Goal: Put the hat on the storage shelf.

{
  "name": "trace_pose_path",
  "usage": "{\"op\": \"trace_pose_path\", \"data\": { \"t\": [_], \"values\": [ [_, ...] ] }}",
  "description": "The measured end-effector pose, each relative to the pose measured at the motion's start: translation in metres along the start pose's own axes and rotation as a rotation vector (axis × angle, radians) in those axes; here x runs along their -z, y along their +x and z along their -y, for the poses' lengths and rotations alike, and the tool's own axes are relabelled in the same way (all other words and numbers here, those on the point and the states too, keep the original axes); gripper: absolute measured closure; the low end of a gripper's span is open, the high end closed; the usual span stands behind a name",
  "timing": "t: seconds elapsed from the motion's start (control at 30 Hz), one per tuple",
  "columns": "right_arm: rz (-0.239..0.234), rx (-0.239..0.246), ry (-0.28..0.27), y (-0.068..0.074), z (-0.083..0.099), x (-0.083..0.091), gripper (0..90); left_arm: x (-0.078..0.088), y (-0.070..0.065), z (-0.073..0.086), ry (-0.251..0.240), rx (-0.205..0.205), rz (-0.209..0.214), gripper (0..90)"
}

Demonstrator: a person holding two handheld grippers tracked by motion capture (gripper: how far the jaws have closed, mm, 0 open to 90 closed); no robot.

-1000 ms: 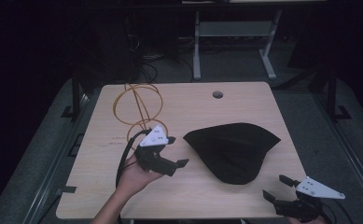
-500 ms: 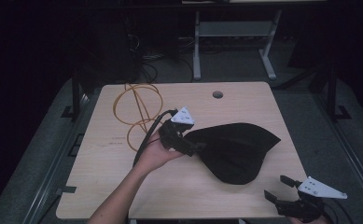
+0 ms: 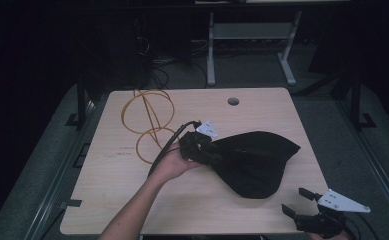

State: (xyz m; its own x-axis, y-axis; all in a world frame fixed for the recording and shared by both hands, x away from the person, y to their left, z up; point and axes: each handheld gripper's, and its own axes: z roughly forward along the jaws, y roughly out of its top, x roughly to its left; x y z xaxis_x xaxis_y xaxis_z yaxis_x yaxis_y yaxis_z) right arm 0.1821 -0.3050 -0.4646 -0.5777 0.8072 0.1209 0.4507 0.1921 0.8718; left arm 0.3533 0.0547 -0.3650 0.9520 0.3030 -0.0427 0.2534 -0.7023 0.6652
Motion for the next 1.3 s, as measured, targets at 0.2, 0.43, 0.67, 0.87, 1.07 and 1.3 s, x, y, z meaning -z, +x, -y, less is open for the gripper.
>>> {"op": "trace_pose_path", "data": {
  "t": [0.2,0.43,0.67,0.87,1.07,1.3],
  "values": [
    [-0.003,0.013,0.000,0.005,-0.002,-0.003,13.9,-0.002,-0.018,0.004,-0.009,-0.064,0.062,75.5],
    [-0.010,0.030,-0.025,0.011,-0.006,-0.006,14.0,-0.005,-0.038,0.004,-0.039,-0.096,0.123,85.4],
    [-0.018,0.064,-0.047,0.019,-0.012,-0.009,14.1,-0.004,-0.047,-0.004,-0.105,-0.058,0.162,85.7],
    [-0.020,0.111,-0.071,0.027,-0.020,-0.016,14.2,0.001,-0.050,-0.014,-0.139,-0.046,0.172,85.9],
    [-0.003,0.143,-0.087,0.029,-0.027,-0.024,14.1,0.008,-0.053,-0.028,-0.190,-0.044,0.188,86.1],
    [0.019,0.135,-0.093,0.024,-0.032,-0.031,16.5,0.010,-0.058,-0.043,-0.212,-0.071,0.195,86.1]
  ]
}}
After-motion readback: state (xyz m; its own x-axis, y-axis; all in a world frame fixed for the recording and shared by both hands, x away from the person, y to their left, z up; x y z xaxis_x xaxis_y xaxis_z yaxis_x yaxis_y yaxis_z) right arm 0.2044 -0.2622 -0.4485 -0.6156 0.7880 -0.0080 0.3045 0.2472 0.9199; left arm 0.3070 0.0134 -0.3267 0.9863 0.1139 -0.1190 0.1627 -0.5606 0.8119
